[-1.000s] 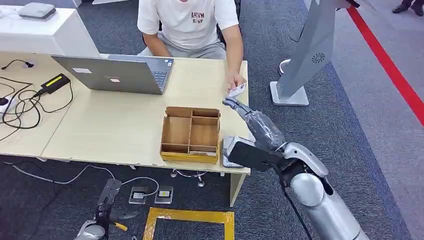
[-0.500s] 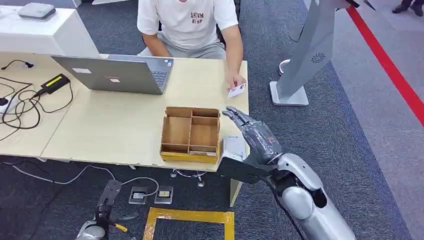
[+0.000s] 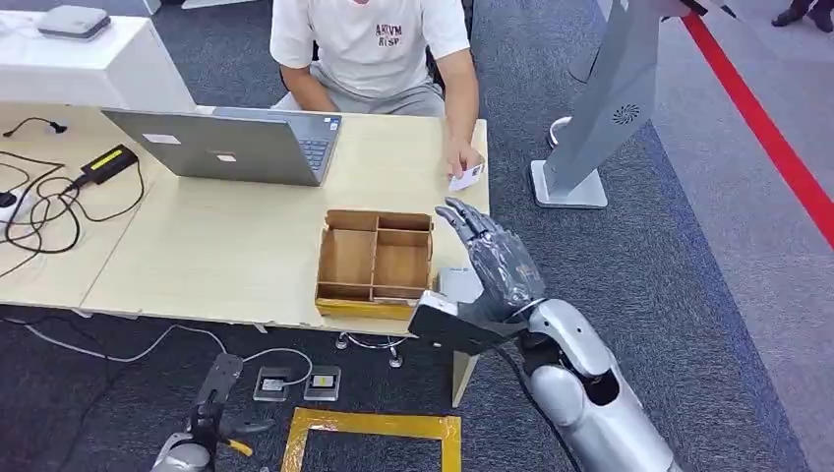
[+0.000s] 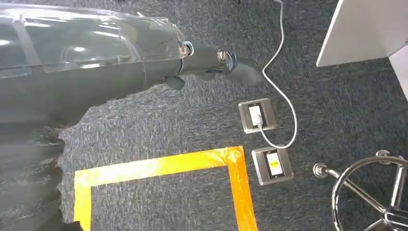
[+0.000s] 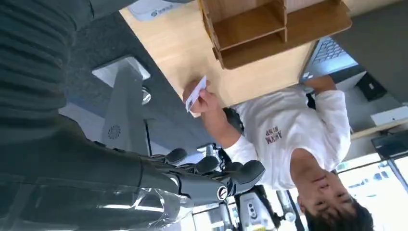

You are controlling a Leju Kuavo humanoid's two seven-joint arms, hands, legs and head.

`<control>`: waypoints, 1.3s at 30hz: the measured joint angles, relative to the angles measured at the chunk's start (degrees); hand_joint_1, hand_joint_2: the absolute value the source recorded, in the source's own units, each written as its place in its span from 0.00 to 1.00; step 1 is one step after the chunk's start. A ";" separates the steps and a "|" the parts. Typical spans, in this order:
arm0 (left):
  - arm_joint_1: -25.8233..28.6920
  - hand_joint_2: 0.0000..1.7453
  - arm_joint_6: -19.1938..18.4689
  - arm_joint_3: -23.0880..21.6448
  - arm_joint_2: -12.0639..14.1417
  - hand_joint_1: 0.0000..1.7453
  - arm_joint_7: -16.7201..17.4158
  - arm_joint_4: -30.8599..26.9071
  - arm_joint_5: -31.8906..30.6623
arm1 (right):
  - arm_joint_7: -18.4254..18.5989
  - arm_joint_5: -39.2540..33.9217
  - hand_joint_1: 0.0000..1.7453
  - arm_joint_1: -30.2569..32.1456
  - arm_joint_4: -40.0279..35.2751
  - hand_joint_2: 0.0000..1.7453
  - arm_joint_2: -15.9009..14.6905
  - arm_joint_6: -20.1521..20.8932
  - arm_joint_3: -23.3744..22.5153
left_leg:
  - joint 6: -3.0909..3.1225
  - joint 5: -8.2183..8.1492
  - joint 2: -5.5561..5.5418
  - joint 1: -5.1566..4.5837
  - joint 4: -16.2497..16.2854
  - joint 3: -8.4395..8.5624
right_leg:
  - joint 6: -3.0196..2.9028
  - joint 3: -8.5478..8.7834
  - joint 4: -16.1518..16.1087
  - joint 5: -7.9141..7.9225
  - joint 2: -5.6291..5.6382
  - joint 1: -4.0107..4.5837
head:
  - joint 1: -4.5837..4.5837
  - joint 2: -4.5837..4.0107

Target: Pass the card to the sensor for recognition and then transmit it.

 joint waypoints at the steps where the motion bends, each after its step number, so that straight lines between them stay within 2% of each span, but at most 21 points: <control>1: -0.02 1.00 -0.09 0.09 -0.07 0.00 0.00 -0.02 -0.26 | -0.17 0.59 0.00 -0.33 0.96 1.00 0.33 -0.96 0.00 | 0.00 0.00 0.00 0.00 0.00 0.00 | 0.00 0.00 0.00 0.00 0.00 0.00 | 0.00 0.00; 5: -0.22 1.00 -0.35 0.33 -0.35 0.00 0.11 -0.02 -0.59 | -0.83 3.88 0.00 -1.99 6.26 1.00 1.55 -7.24 0.04 | 0.00 0.00 0.00 0.00 0.00 0.00 | 0.00 0.00 0.00 0.00 0.00 0.00 | 0.00 0.00; 7: -0.23 1.00 -0.35 0.35 -0.44 0.00 0.22 -0.04 -0.89 | -2.52 4.43 0.00 -3.49 11.21 1.00 2.31 -12.40 0.09 | 0.00 0.00 0.00 0.00 0.00 -0.01 | 0.00 -0.01 0.00 0.00 -0.01 0.00 | 0.00 0.00; 11: -0.49 1.00 -0.48 0.35 -0.70 0.00 0.24 -0.07 -1.24 | -4.59 4.61 0.00 -6.09 20.16 1.00 3.52 -16.72 0.07 | 0.00 0.00 -0.04 0.00 0.01 -0.01 | 0.00 0.00 0.00 0.00 -0.05 0.00 | 0.02 0.00; 21: -1.32 1.00 -0.79 0.35 -1.11 0.00 0.35 0.13 -1.94 | -4.85 5.13 0.00 -9.53 33.68 1.00 5.40 -18.07 -0.37 | 0.00 0.00 -0.03 0.00 0.01 -0.03 | 0.00 -0.04 0.00 0.00 -0.02 0.00 | 0.00 0.00; 39: -2.50 1.00 -0.42 0.37 -1.84 0.00 0.44 0.46 -3.67 | -5.55 3.97 0.00 -11.47 42.60 1.00 5.99 -18.03 -0.44 | 0.00 0.00 -0.02 -0.01 0.02 -0.02 | 0.00 -0.04 0.00 0.00 -0.01 0.00 | 0.00 0.00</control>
